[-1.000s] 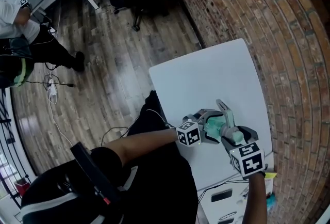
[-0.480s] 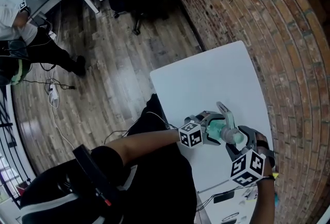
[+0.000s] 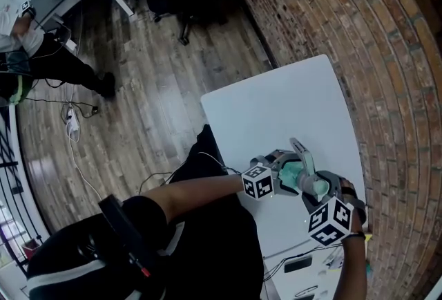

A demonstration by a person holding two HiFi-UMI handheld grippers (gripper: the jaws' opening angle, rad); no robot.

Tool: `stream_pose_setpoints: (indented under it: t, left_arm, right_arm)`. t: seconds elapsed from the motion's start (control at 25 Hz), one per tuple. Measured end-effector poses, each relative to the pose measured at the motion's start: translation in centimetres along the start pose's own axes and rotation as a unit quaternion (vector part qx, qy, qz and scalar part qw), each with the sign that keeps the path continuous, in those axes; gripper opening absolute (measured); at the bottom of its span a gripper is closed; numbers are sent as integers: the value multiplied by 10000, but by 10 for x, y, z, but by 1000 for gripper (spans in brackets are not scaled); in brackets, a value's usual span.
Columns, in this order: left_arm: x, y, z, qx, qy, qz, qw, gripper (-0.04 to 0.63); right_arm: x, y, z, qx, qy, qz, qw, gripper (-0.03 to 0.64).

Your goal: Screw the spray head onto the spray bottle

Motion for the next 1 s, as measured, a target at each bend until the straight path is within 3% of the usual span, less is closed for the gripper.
stream_pose_setpoints:
  t: [0.08, 0.2, 0.32, 0.44, 0.6, 0.76, 0.88, 1.0]
  left_arm:
    - [0, 0, 1, 1, 38, 5, 10000, 505]
    - [-1, 0, 1, -5, 70, 4, 10000, 503]
    - [-3, 0, 1, -22, 96, 21, 9999, 503]
    - [-3, 0, 1, -37, 95, 25, 9999, 503]
    - [-3, 0, 1, -46, 76, 42, 10000, 503]
    - [-2, -1, -1, -47, 78, 46, 9999, 503]
    - [-1, -2, -1, -49, 76, 49, 9999, 503]
    - [-1, -2, 0, -54, 78, 64, 9999, 503]
  right_arm:
    - [2, -3, 1, 869, -1, 112, 9962, 272]
    - [2, -4, 1, 1967, -159, 303, 9799, 272]
    - [2, -4, 0, 2568, -274, 453, 9650, 272]
    - [2, -4, 1, 2668, -365, 485, 9618, 272]
    - [-7, 1, -2, 1744, -424, 289, 9833, 272]
    - [-34, 13, 0, 666, -186, 690, 9952, 272]
    - [-51, 16, 3, -448, -113, 841, 9954, 272]
    - [-50, 10, -1, -1798, -37, 380, 9830, 272]
Point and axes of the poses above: the fingertips, and each gripper's own axes: x forward along the fingers, z to its right, y out of its top, the point moved 6 cm from there along -x, backward along the fingers, and after that the axes turned 3 degrees about -z, right-handed, at the moved point
